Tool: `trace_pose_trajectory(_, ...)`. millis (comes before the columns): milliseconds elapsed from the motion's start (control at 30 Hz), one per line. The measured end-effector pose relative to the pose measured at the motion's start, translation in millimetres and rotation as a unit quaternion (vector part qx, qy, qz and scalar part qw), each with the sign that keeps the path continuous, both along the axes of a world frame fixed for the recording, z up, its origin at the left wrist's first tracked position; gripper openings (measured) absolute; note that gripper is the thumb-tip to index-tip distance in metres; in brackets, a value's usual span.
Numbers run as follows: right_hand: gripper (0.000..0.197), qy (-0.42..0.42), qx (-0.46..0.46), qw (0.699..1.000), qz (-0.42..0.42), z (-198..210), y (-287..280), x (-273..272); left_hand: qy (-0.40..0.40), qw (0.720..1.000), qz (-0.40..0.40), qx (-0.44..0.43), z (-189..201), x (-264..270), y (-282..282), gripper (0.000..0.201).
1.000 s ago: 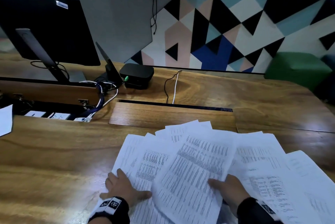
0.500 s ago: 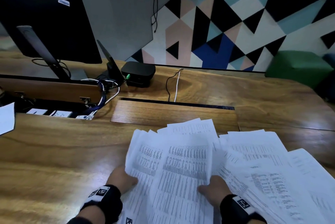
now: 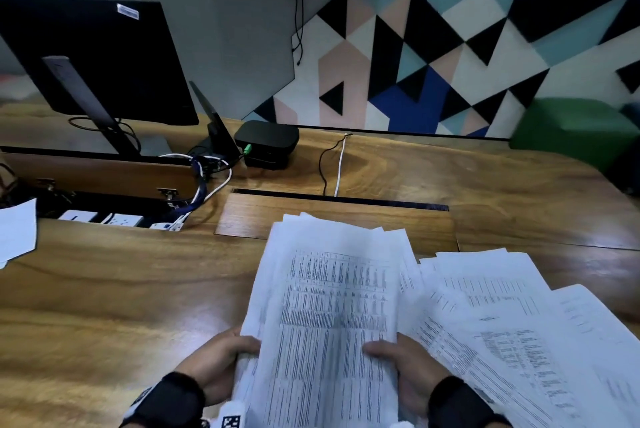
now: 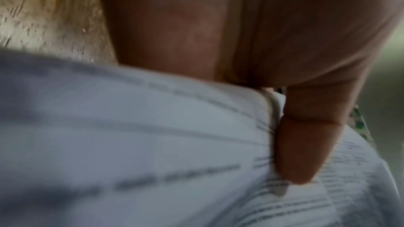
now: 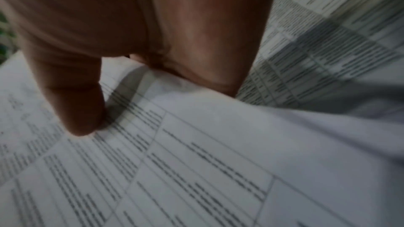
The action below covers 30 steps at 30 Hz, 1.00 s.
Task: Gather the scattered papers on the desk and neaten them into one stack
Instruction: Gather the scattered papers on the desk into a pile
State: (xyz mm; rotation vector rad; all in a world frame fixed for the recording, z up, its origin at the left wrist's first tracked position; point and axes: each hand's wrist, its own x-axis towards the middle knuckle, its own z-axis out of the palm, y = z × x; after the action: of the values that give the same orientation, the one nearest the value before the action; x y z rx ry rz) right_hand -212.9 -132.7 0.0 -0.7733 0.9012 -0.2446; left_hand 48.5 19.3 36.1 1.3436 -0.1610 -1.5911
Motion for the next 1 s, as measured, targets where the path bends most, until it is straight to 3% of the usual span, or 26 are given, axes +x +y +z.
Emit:
trace_pose_trajectory(200, 0.026, 0.109, -0.209, 0.972, -0.004, 23.7, -2.7, -5.2, 0.013, 1.000, 0.002, 0.016, 9.0, -0.8, -6.5, 0.065)
trace_pose_trajectory(300, 0.026, 0.114, -0.293, 0.948, 0.054, 39.1, -3.9, -8.5, -0.048, 0.998, -0.048, 0.007, 17.9, -0.4, -10.5, 0.054)
trace_pose_trajectory(433, 0.021, 0.119, -0.345, 0.928, 0.077, 46.6, 1.3, -10.5, -0.140, 0.988, -0.061, -0.016, 19.3, -8.5, -16.5, 0.055)
trace_pose_trajectory(567, 0.039, 0.167, -0.307, 0.937, -0.013, 24.8, -10.0, -41.1, -0.095, 0.995, 0.011, -0.023, 16.6, -0.3, -11.8, 0.057)
trace_pose_trajectory(633, 0.054, 0.287, -0.333, 0.898, -0.028, 9.6, -23.2, -66.4, -0.136, 0.989, 0.049, 0.008, 2.7, 7.4, -5.5, 0.043)
trace_pose_trajectory(700, 0.079, 0.438, -0.367, 0.819, 0.055, -1.1, -35.6, -88.6, -0.246, 0.963, 0.055, 0.092, -17.4, 12.8, 3.0, 0.040)
trace_pose_trajectory(767, 0.095, 0.531, -0.363, 0.752, 0.145, -4.7, -41.5, -99.8, -0.331, 0.933, 0.016, 0.141, -33.0, 14.7, 9.5, 0.038)
trace_pose_trajectory(900, 0.098, 0.575, -0.373, 0.698, 0.210, -8.3, -41.7, -96.5, -0.425, 0.889, -0.040, 0.164, -37.3, 5.7, 8.6, 0.016)
trace_pose_trajectory(967, 0.099, 0.591, -0.365, 0.686, 0.217, -8.5, -43.2, -91.5, -0.431, 0.889, -0.057, 0.143, -27.0, -1.4, 4.7, 0.016)
trace_pose_trajectory(1000, 0.101, 0.599, -0.359, 0.682, 0.219, -7.1, -44.8, -90.1, -0.411, 0.903, -0.054, 0.116, -20.4, -5.0, 3.4, 0.019)
